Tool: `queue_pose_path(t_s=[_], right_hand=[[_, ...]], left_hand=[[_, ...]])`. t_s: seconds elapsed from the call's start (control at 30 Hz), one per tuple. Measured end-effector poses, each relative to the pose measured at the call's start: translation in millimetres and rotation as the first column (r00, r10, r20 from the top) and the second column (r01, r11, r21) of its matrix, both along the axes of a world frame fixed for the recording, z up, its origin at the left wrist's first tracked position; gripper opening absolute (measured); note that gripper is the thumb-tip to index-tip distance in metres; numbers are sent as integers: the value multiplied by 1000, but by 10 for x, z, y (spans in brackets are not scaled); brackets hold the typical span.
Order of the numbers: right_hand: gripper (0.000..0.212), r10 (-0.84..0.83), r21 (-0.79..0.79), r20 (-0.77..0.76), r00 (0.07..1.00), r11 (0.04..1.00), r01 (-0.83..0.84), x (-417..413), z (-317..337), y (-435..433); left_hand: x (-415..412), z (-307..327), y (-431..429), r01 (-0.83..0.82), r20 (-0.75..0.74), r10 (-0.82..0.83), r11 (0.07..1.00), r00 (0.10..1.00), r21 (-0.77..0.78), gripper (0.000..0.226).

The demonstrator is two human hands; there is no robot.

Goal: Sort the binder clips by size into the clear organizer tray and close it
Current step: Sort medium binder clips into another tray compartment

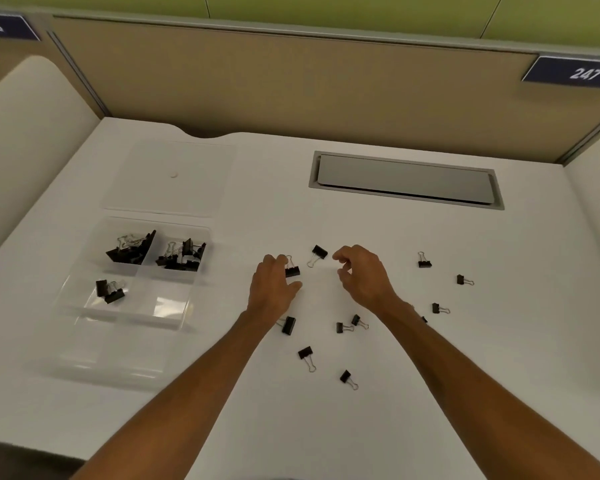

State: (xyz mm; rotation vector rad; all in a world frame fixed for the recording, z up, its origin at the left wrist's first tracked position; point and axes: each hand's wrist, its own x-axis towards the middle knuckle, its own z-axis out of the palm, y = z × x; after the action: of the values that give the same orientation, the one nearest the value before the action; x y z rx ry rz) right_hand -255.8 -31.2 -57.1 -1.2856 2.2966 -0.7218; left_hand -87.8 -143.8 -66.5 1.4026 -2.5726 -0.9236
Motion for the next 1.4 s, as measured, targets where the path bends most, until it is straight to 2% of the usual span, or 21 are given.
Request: queue_pose_path(t_s=[0.17,0.27,0.4,0.53,0.63,0.73,0.93,1.03,1.13,1.27,1.33,1.4], right_hand=[[46,105,107,-35,994,989,-101,-134,-23,-316],[55,143,140,-30,989,981,-137,-188,-48,-439],[66,239,194,-7,971,953,-233,-229,-80,-537],[71,318,249,-82,945,924,-289,-212,-143,-600],[63,373,270,-139,917,905,-328,-167,-193,-592],[47,390,239,-191,901,909,-342,-132,-254,-528],[21,331,227,-231,915,933,-280,-29,-211,-377],[21,201,120,-118,972,975,-187,67,-176,-311],[24,46,-2,75,996,999,-46,218,-92,-288],[26,-101,-39,388,916,991,125,507,58,-314],[23,-90,-87,518,850,984,158,667,125,-345],[16,-61,-134,585,809,976,170,822,179,-396]], left_hand=[[-121,-106,-34,-26,133,40,994,990,-110,70],[-187,-161,-38,-21,144,40,991,989,-129,75],[-276,-159,-38,-17,156,41,989,987,-148,63],[-322,-108,-40,-16,160,38,990,986,-139,43],[-291,-67,-50,-80,101,92,990,991,-114,36],[-211,-25,-66,-174,17,175,985,984,-18,40],[93,143,-61,-232,-187,255,963,949,137,26],[265,210,-68,-263,-260,313,942,914,210,21],[435,294,-91,-293,-320,378,913,869,284,21],[700,398,-148,-296,-395,460,863,796,408,20],[846,438,-192,-290,-432,511,828,743,480,18],[993,484,-241,-287,-454,553,798,699,530,16]])
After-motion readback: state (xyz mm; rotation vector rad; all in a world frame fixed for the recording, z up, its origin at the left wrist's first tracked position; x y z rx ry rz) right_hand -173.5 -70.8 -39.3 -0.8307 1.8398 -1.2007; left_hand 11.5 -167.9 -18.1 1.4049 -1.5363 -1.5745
